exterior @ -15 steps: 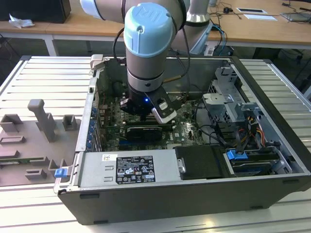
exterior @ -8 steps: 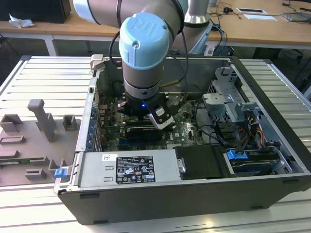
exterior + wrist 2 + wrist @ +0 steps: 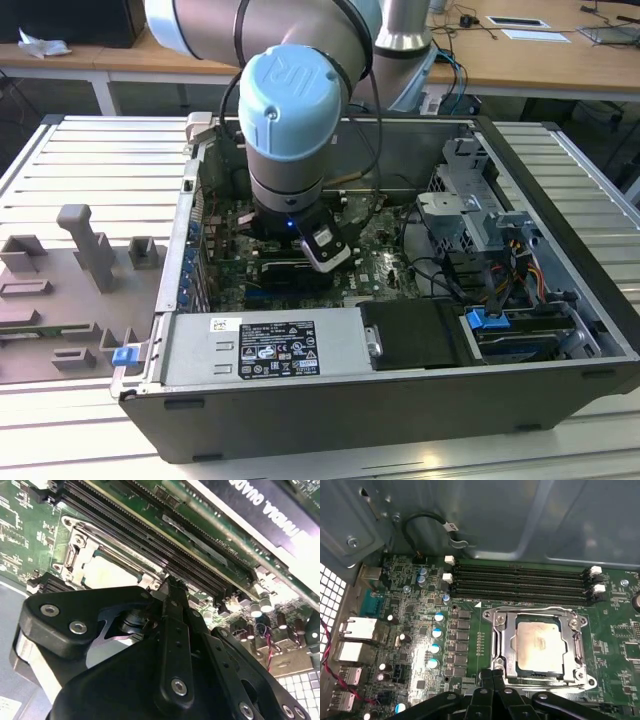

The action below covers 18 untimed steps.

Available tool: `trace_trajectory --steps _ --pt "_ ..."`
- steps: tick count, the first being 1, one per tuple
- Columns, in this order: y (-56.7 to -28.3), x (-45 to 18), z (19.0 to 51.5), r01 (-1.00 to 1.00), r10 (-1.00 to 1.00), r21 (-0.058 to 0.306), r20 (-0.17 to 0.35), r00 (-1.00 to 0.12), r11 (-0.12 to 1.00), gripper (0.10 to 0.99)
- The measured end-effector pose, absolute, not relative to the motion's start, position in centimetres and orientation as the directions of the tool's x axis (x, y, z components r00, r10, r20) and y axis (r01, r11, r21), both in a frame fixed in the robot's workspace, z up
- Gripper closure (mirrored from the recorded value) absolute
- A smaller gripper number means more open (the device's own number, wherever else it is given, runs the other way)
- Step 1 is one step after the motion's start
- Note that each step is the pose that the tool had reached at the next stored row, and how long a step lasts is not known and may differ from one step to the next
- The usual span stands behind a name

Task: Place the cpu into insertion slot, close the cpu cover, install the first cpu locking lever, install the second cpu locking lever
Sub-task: 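Install the second cpu locking lever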

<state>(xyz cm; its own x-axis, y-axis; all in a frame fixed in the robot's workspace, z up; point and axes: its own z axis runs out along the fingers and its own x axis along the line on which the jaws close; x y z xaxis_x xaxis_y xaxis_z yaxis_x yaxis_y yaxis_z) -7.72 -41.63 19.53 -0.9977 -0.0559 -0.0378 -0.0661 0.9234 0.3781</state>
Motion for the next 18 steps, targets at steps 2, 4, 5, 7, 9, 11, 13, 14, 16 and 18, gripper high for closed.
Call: trace_trajectory --steps 2,4,5,7,9,11,13,14,16,18 --pt "-41.6 -7.8 19.3 -0.066 -0.056 0.385 -0.038 -0.998 0.921 0.980" --pt "-41.4 -7.8 19.1 -0.066 -0.055 0.390 -0.038 -0.998 0.919 0.980" --pt "-41.3 -7.8 19.0 -0.066 -0.055 0.391 -0.039 -0.998 0.918 0.980" --pt "-41.3 -8.0 19.0 -0.066 -0.055 0.391 -0.039 -0.998 0.918 0.980" --pt "-41.3 -8.2 19.1 -0.066 -0.055 0.390 -0.039 -0.998 0.918 0.980" --pt "-41.3 -8.3 19.9 -0.066 -0.056 0.391 -0.039 -0.998 0.918 0.980" --pt "-41.3 -8.3 20.9 -0.066 -0.055 0.391 -0.039 -0.998 0.918 0.980" --pt "-41.3 -8.3 21.1 -0.066 -0.055 0.391 -0.039 -0.998 0.918 0.980" --pt "-41.3 -8.3 21.7 -0.066 -0.055 0.391 -0.039 -0.998 0.918 0.980" --pt "-41.3 -8.3 22.3 -0.066 -0.055 0.391 -0.039 -0.998 0.918 0.980"
